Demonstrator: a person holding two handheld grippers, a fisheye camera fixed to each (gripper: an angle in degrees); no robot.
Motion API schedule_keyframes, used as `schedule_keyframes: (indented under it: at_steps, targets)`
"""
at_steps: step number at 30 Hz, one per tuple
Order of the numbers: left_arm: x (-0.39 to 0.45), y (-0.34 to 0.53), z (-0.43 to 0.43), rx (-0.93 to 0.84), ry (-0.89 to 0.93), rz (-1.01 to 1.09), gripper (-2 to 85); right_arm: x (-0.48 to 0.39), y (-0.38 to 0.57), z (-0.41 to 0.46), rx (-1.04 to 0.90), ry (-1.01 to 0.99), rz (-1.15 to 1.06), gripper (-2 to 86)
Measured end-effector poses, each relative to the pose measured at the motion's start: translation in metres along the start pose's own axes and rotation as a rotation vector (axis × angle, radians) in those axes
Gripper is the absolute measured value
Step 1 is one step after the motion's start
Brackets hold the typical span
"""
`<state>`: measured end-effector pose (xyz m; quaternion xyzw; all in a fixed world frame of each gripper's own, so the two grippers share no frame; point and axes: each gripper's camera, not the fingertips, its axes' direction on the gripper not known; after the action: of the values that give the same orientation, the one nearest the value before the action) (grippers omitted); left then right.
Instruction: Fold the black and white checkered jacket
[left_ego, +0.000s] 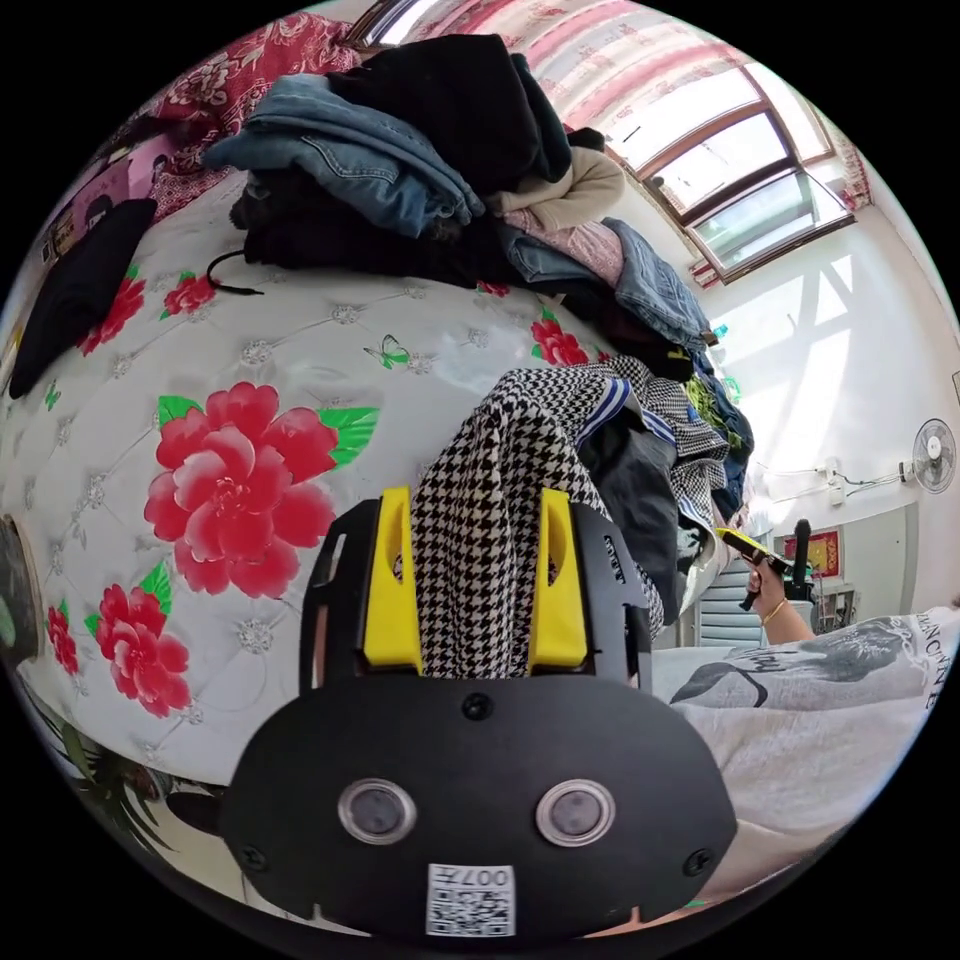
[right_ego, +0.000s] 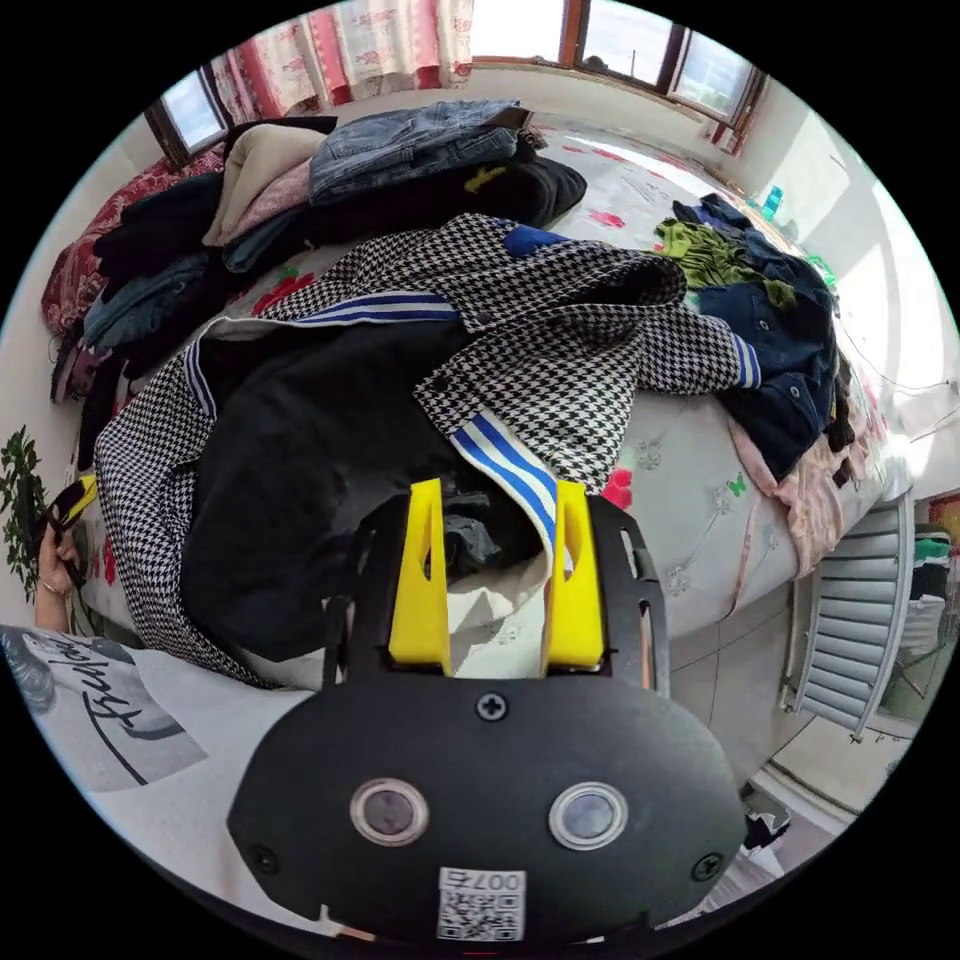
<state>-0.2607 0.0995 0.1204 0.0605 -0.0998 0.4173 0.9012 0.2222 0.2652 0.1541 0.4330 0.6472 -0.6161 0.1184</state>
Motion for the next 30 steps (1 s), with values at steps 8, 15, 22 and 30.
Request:
schedule_keyframes:
  at_steps: [8, 15, 22, 30]
  targets:
    - [0.024, -0.086, 0.075, -0.186, 0.009, 0.078, 0.4, 0.032, 0.007, 0.066, -0.242, 0.005, 0.081, 8.5]
    - [0.009, -0.145, -0.018, 0.196, -0.19, -0.087, 7.8, 0.025, 0.019, 0.057, -0.19, -0.085, 0.056, 6.0]
    - [0.047, -0.023, 0.006, 0.111, -0.364, -0.083, 11.8, 0.009, 0.036, 0.032, -0.095, 0.001, -0.011, 8.8]
    - [0.087, 0.158, 0.068, -0.066, -0.155, -0.195, 16.5, 0.037, 0.033, 0.071, -0.189, -0.208, 0.108, 10.7]
